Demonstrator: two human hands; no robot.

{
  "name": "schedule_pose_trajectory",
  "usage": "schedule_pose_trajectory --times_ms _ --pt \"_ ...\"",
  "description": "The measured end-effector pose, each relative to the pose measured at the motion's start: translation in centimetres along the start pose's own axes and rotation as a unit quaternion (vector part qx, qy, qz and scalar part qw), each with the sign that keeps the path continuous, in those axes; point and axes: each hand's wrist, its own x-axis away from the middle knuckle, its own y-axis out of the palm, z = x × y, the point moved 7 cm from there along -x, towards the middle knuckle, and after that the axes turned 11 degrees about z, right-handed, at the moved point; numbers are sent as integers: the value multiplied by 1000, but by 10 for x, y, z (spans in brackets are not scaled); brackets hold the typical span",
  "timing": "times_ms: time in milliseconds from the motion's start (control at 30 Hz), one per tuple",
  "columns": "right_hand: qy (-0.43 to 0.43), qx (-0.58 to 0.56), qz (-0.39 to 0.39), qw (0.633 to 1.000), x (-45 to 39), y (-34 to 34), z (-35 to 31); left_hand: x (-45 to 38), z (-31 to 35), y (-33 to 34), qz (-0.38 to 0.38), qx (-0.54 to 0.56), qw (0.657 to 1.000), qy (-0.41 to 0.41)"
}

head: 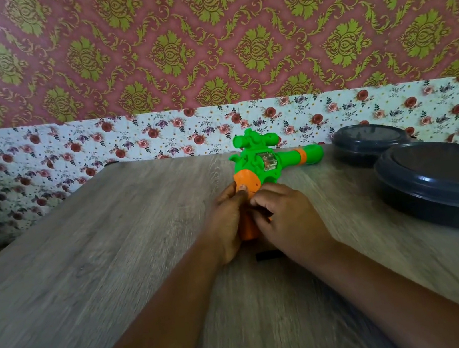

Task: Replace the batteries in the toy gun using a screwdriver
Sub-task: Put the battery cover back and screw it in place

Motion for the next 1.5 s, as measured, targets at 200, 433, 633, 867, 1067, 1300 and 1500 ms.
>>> schedule_pose_trajectory --times_ms 200,433,633,867,1067,1300,1500 --pt "-4 23 -26 999 2 2 -3 2 2 1 -5 13 1000 -4" --pt "-36 84 -44 995 9 4 -12 -1 1 -1 4 21 1000 -16" --pt "-61 123 -92 986 12 10 -13 -2 -1 0 2 33 999 -18" --pt "-41 91 -87 991 11 10 -13 -2 0 -1 1 35 999 -24" --pt "-56 89 -85 991 13 7 -15 -3 -2 -3 3 37 999 -30" --pt "-35 90 -94 991 17 13 -16 -3 -2 -5 -1 61 997 -42" --pt "104 -106 -84 985 8 -1 9 -2 -6 -9 26 76 993 -84"
